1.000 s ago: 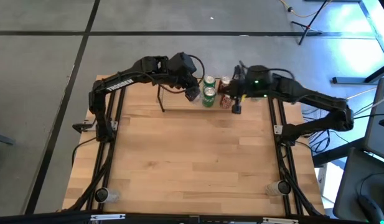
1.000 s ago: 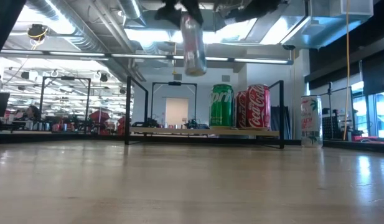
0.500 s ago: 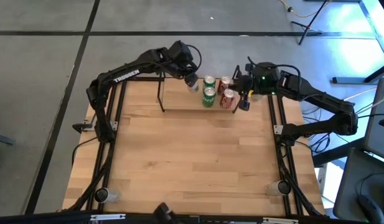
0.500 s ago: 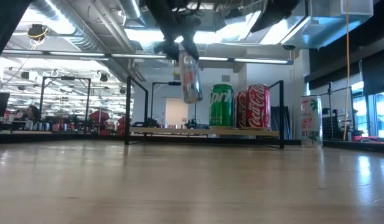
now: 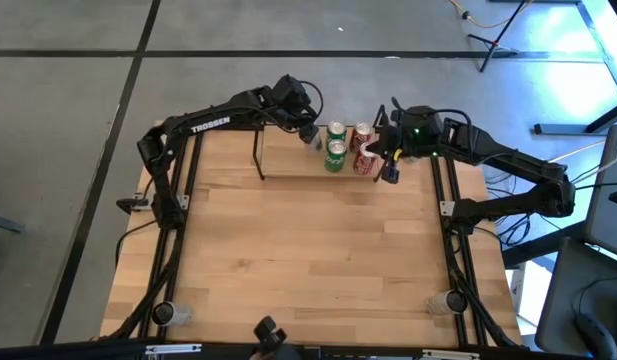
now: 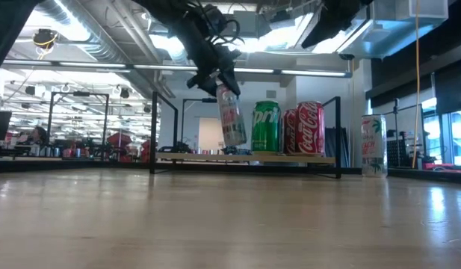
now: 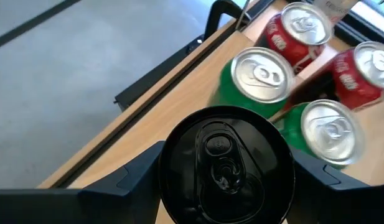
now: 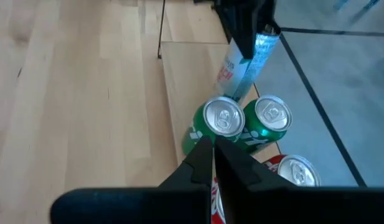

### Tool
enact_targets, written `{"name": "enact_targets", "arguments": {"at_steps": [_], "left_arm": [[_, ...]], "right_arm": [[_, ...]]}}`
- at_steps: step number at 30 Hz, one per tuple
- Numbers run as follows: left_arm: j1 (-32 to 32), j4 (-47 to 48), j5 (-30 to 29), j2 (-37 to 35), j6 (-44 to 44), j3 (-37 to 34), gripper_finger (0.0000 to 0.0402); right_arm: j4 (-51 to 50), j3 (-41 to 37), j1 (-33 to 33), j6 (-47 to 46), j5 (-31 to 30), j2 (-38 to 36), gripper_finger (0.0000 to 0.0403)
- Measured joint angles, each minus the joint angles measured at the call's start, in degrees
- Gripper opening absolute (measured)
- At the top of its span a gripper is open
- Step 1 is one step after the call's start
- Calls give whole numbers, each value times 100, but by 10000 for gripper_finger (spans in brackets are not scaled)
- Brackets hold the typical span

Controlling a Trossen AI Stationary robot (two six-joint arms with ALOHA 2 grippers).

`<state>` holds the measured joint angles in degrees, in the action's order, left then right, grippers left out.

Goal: Place canned beverage on shelf
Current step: Put the bottom white pink soda can on the shelf

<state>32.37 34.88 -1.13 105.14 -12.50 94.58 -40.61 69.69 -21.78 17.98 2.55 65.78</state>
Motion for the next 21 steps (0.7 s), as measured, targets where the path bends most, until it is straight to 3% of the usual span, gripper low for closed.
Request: {"name": "enact_targets", "arguments": {"at_steps": [5,21], "left_arm": [[-68,-176,-343,24,119,-144,234],[-129,-246,-388,39,217,-148,248]], "right_arm": [[39,0,0,4,0,0,10],[-37,-4,0,-20,1,0,10]]}}
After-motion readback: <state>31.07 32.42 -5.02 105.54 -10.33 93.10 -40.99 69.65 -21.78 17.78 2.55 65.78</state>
